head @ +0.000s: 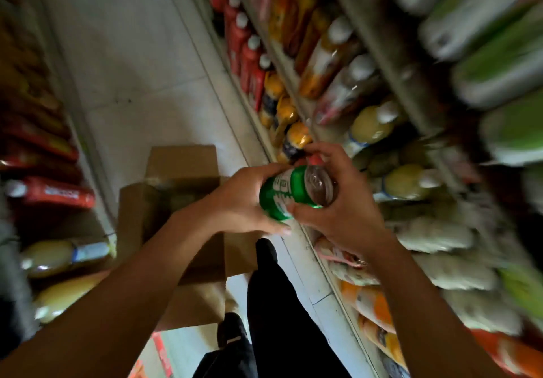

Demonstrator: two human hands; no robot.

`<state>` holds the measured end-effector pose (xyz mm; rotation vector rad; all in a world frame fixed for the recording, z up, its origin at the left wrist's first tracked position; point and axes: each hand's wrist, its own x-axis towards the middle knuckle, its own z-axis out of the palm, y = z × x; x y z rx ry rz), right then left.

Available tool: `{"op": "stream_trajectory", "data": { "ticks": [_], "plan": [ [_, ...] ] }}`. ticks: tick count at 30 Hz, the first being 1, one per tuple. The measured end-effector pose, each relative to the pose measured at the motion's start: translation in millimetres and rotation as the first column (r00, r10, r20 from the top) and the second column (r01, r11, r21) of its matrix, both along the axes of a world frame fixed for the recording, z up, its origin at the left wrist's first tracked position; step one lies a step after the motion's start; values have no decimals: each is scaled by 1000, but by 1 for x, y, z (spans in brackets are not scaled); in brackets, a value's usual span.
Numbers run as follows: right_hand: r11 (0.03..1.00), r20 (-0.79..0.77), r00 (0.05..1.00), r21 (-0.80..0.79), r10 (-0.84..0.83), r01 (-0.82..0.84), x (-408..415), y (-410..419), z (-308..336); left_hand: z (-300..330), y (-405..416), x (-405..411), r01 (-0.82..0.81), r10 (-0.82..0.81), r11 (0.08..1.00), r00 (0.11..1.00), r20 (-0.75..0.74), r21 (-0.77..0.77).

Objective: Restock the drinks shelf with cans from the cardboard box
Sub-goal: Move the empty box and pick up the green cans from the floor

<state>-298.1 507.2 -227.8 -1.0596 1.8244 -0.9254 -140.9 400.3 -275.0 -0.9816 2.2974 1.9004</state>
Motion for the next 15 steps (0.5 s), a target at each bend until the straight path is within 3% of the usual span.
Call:
{"op": "stream_trajectory", "data": {
  "ticks": [6, 9, 15],
  "plan": [
    [980, -66, 987, -141, -149, 139, 0, 95, 201, 201, 82, -33, -40, 30, 999, 968, -249, -36],
    [942, -179, 944, -248, -276, 228, -6, 134, 259, 251, 119, -58, -61, 63, 998, 930, -362, 19],
    [840, -377, 780, -433, -499, 328, -25, 219, 348, 344, 199, -107, 27, -81, 993, 869, -488, -116]
  ]
}}
